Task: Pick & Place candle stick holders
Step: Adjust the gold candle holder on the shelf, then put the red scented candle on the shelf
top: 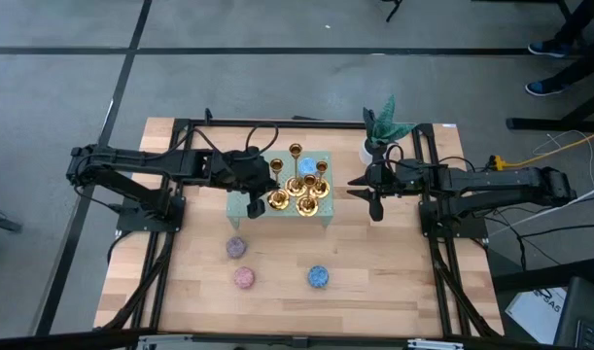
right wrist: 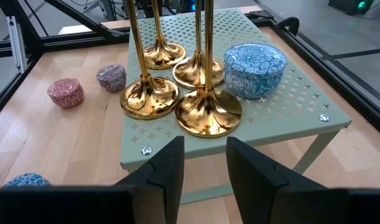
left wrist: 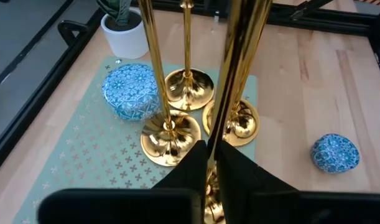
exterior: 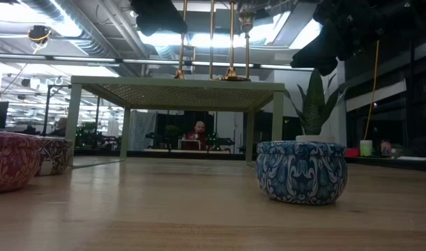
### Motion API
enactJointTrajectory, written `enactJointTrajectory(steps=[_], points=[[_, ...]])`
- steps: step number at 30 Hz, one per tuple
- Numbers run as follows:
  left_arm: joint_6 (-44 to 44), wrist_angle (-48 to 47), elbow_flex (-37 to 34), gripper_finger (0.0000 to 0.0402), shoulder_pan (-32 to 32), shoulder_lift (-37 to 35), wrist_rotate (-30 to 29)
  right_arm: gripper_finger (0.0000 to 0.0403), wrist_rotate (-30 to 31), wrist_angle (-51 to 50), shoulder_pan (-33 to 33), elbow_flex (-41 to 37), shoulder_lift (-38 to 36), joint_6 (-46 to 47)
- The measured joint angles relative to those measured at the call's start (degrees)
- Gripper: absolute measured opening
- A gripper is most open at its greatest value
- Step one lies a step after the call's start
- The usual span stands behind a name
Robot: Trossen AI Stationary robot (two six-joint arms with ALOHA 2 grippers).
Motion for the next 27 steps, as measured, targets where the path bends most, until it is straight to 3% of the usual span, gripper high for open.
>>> enactJointTrajectory(steps=[4,27], points=[[0.0,-0.31,0.01,0.0014,0.02,-0.04,0.84,0.0122,0.12,-0.02,0.0,0.0,0.0,0.12],[0.41,-5.01,-0.04,0.0157,-0.02,-2.75,1.71,0.0122,0.1,-0.04,0.0,0.0,0.0,0.38]])
